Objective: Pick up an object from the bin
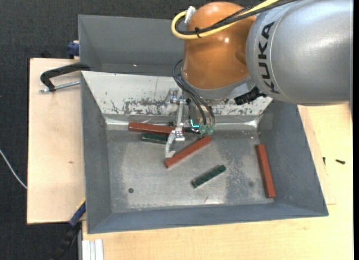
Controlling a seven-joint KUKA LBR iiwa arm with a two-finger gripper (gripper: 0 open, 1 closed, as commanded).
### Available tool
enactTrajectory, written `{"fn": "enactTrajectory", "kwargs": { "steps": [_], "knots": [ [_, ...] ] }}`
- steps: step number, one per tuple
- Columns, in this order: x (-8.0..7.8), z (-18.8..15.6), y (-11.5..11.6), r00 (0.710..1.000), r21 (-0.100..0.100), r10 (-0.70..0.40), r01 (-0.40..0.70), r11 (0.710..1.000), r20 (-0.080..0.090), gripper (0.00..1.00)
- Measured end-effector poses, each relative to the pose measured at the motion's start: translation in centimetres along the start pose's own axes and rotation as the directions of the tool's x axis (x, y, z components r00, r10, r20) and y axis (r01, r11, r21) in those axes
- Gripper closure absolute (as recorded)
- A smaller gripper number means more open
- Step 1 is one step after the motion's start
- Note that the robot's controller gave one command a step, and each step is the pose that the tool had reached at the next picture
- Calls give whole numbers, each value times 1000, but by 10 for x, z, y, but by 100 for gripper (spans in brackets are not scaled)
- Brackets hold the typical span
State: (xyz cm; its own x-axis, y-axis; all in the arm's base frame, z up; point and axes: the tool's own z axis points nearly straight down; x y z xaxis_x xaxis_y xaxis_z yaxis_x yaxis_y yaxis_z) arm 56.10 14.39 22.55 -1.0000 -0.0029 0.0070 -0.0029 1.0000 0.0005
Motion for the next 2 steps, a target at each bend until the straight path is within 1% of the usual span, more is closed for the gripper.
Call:
{"fn": "enactTrajectory", "kwargs": {
  "steps": [1,2],
  "knots": [
    [-2,-5,-1,1000,-1,3,-3,1000,9,100],
    [-2,-5,-1,1000,-1,3,-3,1000,9,100]
  ]
}}
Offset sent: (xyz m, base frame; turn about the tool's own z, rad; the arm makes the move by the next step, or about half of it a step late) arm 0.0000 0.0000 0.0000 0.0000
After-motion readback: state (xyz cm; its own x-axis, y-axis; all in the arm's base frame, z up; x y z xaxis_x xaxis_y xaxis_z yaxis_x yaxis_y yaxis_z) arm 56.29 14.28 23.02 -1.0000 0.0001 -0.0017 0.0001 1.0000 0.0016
